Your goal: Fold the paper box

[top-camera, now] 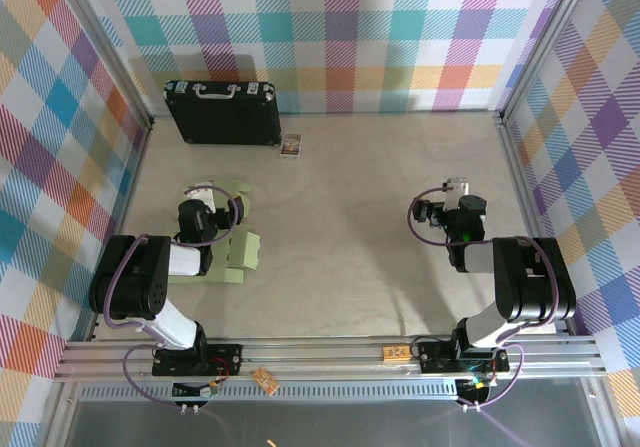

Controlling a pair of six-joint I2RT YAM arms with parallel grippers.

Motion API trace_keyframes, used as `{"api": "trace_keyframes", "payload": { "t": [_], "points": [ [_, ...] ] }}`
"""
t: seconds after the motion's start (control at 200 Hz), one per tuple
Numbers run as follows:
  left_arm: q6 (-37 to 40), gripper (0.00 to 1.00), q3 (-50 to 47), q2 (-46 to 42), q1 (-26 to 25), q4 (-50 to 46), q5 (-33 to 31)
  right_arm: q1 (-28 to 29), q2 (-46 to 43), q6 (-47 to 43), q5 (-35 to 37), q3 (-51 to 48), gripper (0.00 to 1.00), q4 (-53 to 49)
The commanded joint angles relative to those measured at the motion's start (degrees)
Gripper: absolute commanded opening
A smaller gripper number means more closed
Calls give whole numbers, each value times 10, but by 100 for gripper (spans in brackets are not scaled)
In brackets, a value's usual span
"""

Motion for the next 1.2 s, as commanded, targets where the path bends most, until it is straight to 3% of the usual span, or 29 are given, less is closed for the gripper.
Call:
{"api": "trace_keyframes", "payload": {
  "t": [0.0,1.085,1.195],
  "points": [
    [10,100,-3,-6,-4,0,7,3,-2,-4,-3,9,99,4],
    [11,100,-1,-6,-5,-3,5,2,-1,-3,-4,10,99,2],
    [6,100,-19,-35,-25,11,-83,2,-3,-3,-5,8,99,10]
  ]
}}
